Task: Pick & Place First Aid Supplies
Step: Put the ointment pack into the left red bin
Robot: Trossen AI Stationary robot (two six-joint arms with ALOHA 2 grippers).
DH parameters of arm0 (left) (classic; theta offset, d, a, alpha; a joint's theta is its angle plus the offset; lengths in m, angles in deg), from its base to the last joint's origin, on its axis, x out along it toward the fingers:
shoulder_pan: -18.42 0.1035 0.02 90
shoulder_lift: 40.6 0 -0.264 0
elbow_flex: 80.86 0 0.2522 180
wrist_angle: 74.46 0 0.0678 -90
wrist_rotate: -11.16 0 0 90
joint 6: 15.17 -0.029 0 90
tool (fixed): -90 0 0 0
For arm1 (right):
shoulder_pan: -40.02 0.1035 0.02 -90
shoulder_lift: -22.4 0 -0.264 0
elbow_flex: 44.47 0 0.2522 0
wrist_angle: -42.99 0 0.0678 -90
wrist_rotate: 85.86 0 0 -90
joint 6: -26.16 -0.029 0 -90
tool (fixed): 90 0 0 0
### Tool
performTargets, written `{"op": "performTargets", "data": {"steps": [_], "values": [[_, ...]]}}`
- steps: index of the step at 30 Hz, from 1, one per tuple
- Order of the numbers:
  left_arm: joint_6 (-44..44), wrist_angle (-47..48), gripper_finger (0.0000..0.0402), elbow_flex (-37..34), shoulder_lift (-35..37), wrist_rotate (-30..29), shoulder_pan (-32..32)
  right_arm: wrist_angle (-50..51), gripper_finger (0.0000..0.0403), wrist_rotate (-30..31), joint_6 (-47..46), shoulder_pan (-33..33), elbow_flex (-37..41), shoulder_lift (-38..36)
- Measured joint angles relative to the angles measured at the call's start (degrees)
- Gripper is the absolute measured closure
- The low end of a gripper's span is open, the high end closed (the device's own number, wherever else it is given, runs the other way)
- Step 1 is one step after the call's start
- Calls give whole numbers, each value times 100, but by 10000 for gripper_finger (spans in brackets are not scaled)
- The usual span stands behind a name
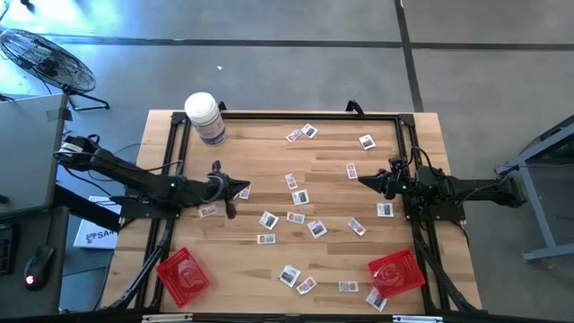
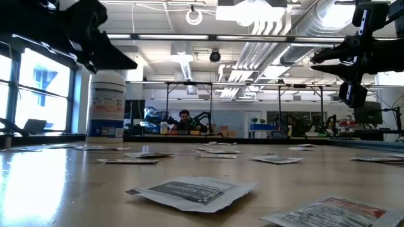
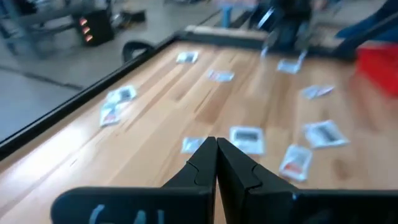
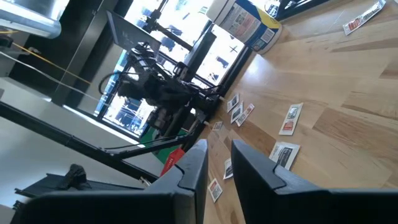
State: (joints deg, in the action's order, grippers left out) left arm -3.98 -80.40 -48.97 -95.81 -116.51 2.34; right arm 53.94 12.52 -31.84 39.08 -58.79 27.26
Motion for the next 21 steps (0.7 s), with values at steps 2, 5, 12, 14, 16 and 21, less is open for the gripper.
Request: {"op": "performTargets", "data": {"steps": [2, 5, 12, 14, 16, 21], "values": [[58, 146, 399, 121, -341, -129, 0, 0, 339, -2, 0, 1, 0, 0], [203, 343, 398, 232, -739, -16, 0, 0, 339, -2, 0, 2, 0, 0], [861, 636, 361, 219, -985, 831, -2, 0, 339, -1, 0, 2, 0, -1], [927, 679, 348, 89, -914, 858, 0, 0, 339, 0, 0, 0, 0, 0], [1011, 705, 334, -28, -902, 967, 53, 0, 339, 0, 0, 0, 0, 0], [1118, 714, 304, -155, -1033, 1275, 306, 0, 339, -2, 0, 0, 0, 0]]}}
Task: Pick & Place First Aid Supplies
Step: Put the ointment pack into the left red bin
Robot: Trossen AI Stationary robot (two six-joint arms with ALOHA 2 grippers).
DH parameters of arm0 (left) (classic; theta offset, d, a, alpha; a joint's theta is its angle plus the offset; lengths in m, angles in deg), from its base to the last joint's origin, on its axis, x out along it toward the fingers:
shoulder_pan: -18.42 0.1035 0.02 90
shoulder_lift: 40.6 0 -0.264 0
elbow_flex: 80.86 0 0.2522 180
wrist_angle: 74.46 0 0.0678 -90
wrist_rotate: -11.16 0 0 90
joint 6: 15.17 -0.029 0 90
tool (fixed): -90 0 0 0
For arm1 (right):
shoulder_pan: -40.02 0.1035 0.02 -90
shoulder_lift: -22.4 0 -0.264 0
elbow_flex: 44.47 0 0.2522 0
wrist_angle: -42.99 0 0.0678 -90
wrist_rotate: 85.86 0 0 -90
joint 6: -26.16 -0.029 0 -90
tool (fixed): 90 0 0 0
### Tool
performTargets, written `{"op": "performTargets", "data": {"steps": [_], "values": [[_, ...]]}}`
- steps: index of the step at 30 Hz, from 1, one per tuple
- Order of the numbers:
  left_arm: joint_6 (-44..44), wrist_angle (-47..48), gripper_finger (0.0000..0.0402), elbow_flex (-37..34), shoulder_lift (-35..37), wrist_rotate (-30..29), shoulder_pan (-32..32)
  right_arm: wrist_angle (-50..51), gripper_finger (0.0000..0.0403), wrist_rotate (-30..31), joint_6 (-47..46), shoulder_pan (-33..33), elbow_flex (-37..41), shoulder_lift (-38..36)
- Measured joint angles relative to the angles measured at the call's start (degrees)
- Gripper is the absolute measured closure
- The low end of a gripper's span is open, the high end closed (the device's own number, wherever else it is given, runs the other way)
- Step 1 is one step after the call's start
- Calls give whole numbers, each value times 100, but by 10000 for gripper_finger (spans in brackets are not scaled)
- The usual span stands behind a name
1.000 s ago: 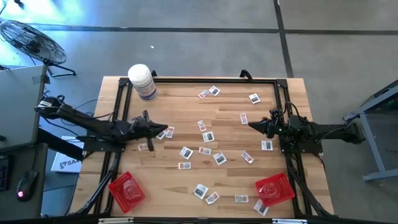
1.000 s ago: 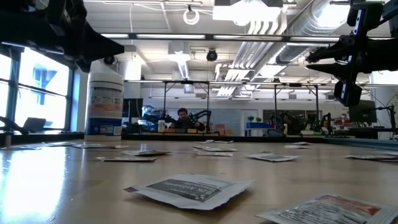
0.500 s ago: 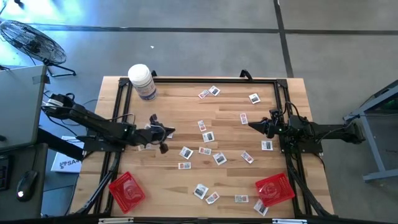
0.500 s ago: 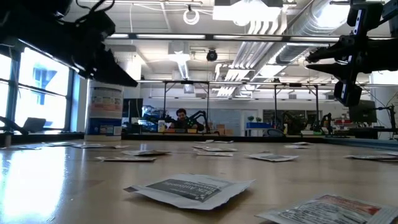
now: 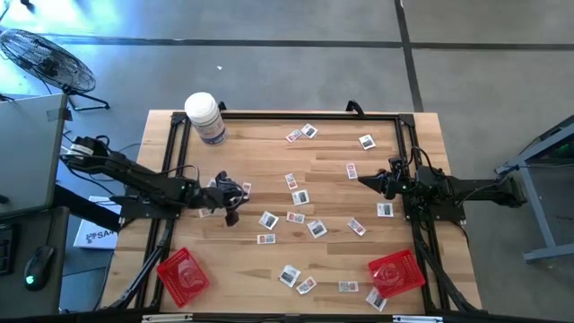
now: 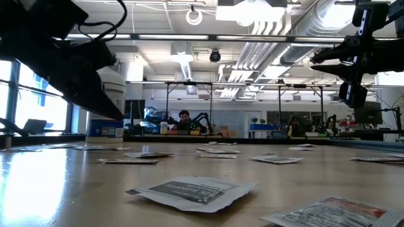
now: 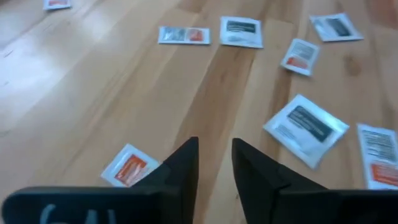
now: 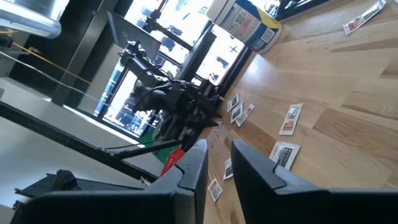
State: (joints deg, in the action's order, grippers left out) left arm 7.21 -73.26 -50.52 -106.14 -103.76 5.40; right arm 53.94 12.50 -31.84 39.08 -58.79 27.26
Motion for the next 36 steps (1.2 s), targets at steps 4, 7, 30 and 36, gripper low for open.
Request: {"op": "performTargets", "data": {"steps": [4, 7, 30, 36], "values": [[-2, -30, 300, 0, 2, -370, 31, -4, 339, 2, 0, -1, 0, 0], [2, -26, 299, 0, 2, -356, 27, -4, 339, 2, 0, 0, -2, 0], [264, 323, 294, 0, -129, -155, 29, -3, 339, 2, 0, 1, 0, 0], [367, 27, 249, 0, -647, -158, 27, -2, 339, 2, 0, -1, -2, 0]]}}
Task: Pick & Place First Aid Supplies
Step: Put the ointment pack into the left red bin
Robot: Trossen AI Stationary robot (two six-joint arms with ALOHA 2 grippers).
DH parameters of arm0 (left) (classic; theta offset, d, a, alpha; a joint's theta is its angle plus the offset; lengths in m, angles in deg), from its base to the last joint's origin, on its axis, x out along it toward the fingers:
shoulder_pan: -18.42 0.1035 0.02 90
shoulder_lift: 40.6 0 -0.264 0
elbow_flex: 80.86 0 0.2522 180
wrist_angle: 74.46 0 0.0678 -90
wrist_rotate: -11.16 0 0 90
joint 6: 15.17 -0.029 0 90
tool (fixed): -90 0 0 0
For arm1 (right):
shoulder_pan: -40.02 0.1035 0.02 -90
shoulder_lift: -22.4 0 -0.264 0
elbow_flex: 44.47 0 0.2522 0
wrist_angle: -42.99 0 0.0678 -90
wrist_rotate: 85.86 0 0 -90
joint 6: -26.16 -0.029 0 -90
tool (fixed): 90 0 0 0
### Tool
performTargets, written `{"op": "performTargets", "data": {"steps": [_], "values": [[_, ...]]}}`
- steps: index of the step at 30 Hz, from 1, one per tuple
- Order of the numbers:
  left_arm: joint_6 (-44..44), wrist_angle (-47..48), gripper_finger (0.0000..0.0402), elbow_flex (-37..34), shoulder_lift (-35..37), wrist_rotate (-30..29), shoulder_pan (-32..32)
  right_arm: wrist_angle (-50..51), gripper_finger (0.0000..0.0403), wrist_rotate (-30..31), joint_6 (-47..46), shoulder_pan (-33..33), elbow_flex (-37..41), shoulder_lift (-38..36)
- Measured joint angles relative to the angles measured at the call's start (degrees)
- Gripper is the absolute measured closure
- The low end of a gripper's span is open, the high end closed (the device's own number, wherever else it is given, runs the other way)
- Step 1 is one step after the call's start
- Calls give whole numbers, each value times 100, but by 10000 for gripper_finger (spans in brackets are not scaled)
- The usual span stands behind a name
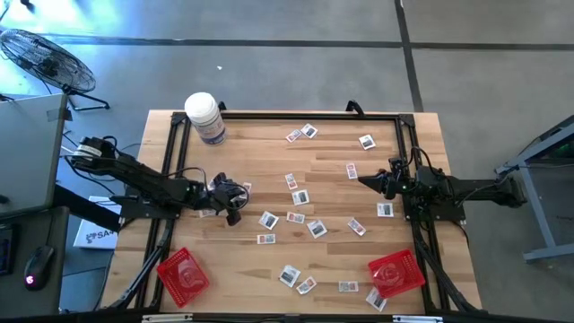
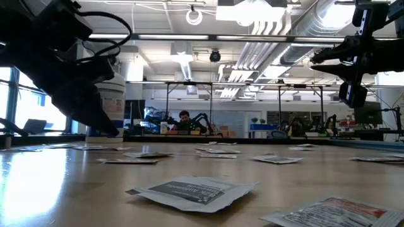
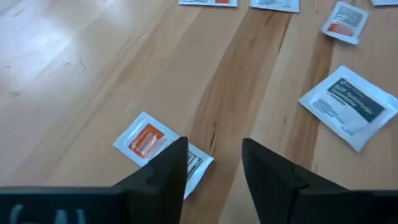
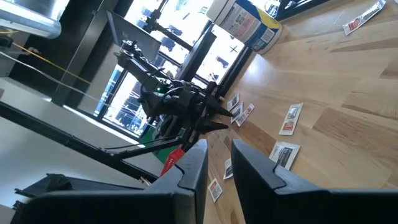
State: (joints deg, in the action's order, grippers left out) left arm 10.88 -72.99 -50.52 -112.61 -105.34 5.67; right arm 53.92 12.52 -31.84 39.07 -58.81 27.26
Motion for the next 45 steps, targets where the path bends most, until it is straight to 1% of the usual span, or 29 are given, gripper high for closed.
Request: {"op": "performTargets", "data": {"steps": [5, 11, 17, 25, 29, 35, 38, 41, 45], "values": [[-17, -245, 239, 0, -249, 0, 3, 0, 339, -1, 0, 2, 1, 0], [-13, -105, 238, -2, -519, -111, 4, 0, 339, 0, 0, 1, 2, 0], [-11, -191, 238, 5, -799, -268, -4, 0, 339, 0, 0, 1, 2, 0], [-2, -171, 240, 7, -843, -269, -3, 0, 339, -2, 0, 2, 0, 0], [1, -169, 267, 7, -846, -231, -2, 1, 339, -2, 0, 2, 1, 0], [0, -173, 336, 9, -846, -125, -2, 2, 339, -2, 0, 1, 2, 0], [-6, -213, 361, 7, -849, -122, -2, 1, 339, 0, 0, 2, 2, 0], [-81, -364, 371, -2, -857, -119, 0, 2, 339, 0, 0, 2, 2, 0], [-208, -513, 374, -7, -863, -52, 7, 2, 339, -1, 0, 2, 2, 0]]}}
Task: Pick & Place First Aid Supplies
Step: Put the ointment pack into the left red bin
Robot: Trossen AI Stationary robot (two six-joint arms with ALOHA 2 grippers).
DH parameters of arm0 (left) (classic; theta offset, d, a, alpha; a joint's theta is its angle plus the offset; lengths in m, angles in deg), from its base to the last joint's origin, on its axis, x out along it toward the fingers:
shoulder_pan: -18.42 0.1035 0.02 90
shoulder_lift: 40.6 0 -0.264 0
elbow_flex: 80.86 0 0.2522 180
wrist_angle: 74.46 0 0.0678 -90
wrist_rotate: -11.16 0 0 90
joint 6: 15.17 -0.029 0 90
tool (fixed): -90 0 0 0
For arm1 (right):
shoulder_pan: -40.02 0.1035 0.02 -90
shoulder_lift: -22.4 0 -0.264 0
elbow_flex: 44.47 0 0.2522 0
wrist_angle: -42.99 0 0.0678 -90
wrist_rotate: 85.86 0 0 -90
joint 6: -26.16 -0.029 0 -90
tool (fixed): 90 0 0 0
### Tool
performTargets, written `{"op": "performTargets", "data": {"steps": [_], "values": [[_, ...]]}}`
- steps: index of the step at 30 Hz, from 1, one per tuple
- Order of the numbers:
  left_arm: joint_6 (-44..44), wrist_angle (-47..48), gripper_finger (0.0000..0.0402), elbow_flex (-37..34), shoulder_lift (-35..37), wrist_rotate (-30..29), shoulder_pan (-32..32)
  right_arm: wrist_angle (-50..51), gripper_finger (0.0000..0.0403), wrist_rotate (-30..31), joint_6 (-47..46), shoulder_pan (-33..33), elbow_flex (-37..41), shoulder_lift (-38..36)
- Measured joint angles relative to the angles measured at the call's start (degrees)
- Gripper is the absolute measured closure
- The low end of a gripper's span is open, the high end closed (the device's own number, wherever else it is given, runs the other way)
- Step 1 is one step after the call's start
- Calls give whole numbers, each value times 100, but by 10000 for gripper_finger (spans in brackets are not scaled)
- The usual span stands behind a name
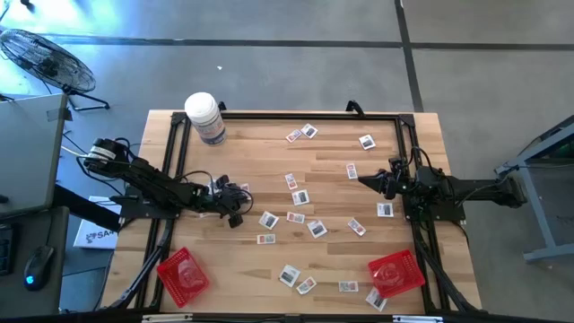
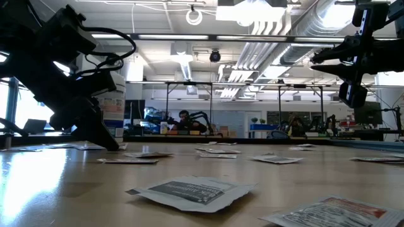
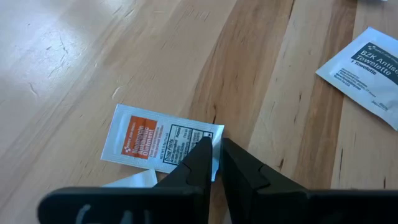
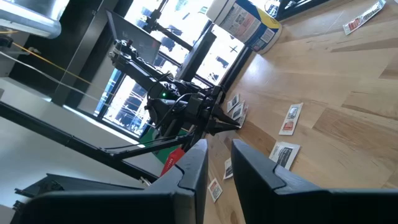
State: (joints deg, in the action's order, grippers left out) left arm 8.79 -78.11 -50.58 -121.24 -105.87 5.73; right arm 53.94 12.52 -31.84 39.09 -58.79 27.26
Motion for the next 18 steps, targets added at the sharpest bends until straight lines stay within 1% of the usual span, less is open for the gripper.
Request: {"op": "performTargets", "data": {"steps": [5, 9, 18], "values": [[29, -7, 377, 0, 0, -39, 0, 0, 339, -1, 0, -1, 1, 0], [32, -179, 398, -2, 20, -83, 6, 0, 339, 1, 0, -2, 1, 0], [36, -305, 401, 1, 146, 75, 4, 0, 339, 0, 0, -1, -1, 0]]}}
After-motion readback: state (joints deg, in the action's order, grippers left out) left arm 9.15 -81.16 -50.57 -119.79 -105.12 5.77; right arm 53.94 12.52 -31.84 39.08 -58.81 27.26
